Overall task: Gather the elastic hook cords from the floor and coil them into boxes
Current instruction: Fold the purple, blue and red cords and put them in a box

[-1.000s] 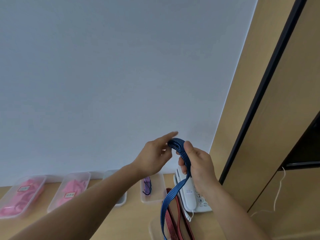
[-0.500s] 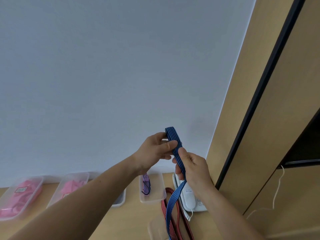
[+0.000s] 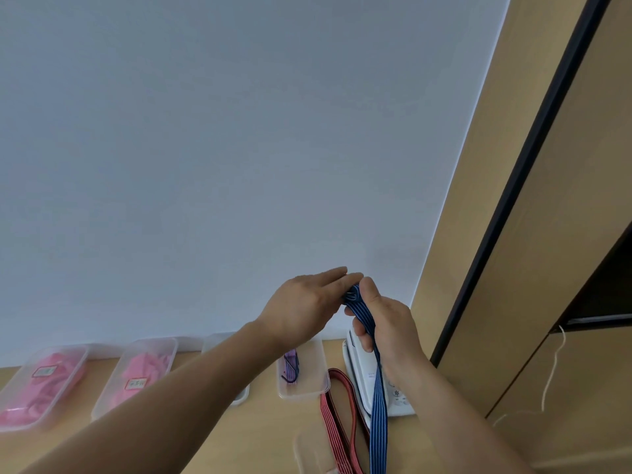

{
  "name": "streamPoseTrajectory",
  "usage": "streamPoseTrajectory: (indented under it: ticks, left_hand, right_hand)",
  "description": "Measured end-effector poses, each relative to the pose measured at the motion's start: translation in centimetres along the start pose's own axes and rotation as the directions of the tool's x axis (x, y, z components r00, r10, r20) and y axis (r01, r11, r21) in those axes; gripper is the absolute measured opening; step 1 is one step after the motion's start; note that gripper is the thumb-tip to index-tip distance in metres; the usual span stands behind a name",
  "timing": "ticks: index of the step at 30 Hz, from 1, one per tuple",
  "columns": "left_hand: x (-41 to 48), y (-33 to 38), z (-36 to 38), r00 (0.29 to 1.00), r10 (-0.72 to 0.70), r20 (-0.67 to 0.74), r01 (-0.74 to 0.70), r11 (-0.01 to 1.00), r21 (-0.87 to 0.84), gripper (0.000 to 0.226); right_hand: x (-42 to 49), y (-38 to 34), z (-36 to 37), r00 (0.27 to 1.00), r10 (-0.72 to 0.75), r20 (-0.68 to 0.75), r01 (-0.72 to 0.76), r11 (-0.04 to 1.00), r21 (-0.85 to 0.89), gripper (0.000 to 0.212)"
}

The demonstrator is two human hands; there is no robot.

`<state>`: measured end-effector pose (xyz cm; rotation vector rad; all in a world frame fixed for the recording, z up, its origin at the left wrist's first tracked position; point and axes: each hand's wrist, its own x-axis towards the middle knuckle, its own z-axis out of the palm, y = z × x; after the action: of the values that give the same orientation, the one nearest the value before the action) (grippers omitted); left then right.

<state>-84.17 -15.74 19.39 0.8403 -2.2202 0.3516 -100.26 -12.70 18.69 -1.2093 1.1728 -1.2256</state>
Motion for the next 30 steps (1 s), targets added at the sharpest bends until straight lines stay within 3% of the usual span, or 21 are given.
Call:
streamPoseTrajectory:
  ticks: [3,5,6,7,8,10,11,12,15,19,24,27,30]
  left_hand:
    - [-0.5,-0.7,0.5,0.999,0.036,-0.035,-0.033,0.997,0.077,0.052]
    - [-0.8,-0.6,0.7,0.992,-0.128,0.015,0.128,0.988,-0.090,0.059]
    - [-0.7,-0.5,0.7,0.958,-0.275,0.078,0.286,0.932,-0.221,0.061]
    - [-0.4,-0.3,0.5,0.876,-0.439,0.198,0.482,0.796,-0.367,0.062]
    - [0.0,-0.2,0.2,0.747,-0.563,0.354,0.660,0.561,-0.500,0.060]
    - [0.8,-0.3,-0.4,0.518,-0.574,0.634,0.795,0.051,-0.604,0.047]
    - [1.0,-0.2,-0.6,0.486,-0.514,0.707,0.801,-0.062,-0.595,0.046]
    - [1.2,-0.1,-0.8,0.498,-0.464,0.733,0.797,-0.088,-0.597,0.047]
    - [1.3,0.3,-0.9,0.605,-0.458,0.651,0.742,0.027,-0.670,0.035]
    - [1.4,0.1,-1.0,0.657,-0.517,0.549,0.700,0.145,-0.700,0.040]
    - [1.0,0.2,-0.6,0.731,-0.509,0.455,0.647,0.306,-0.698,0.025]
    - [0.6,0.3,-0.4,0.786,-0.511,0.347,0.610,0.550,-0.571,0.038]
    - [0.1,0.4,0.0,0.882,-0.425,0.205,0.472,0.809,-0.351,0.040]
  right_hand:
    - [0.0,0.2,0.3,1.000,0.020,0.002,-0.020,0.999,0.039,0.065]
    - [0.0,0.2,0.1,1.000,0.010,-0.003,-0.009,0.996,0.084,0.062]
    - [0.1,0.2,0.0,1.000,-0.006,-0.007,0.006,0.995,0.095,0.061]
    - [0.0,0.1,-0.1,1.000,-0.024,-0.006,0.025,0.995,0.094,0.060]
    - [0.0,0.1,-0.2,0.999,-0.045,0.001,0.045,0.996,0.082,0.060]
    - [-0.1,0.1,-0.2,0.996,-0.087,0.025,0.086,0.995,0.045,0.058]
    - [-0.2,0.2,-0.2,0.994,-0.099,0.035,0.098,0.995,0.026,0.056]
    - [-0.3,0.2,-0.1,0.994,-0.105,0.042,0.105,0.994,0.008,0.052]
    - [-0.4,0.5,0.2,0.995,-0.098,0.035,0.099,0.994,-0.041,0.043]
    - [-0.3,0.8,0.1,0.998,-0.057,-0.009,0.056,0.992,-0.112,0.040]
    - [-0.5,1.0,-0.1,1.000,-0.016,-0.005,0.015,0.991,-0.132,0.040]
    - [-0.5,1.0,-0.2,1.000,0.008,0.015,-0.006,0.992,-0.127,0.038]
    - [-0.6,0.7,-0.1,0.999,0.021,0.032,-0.019,0.998,-0.067,0.042]
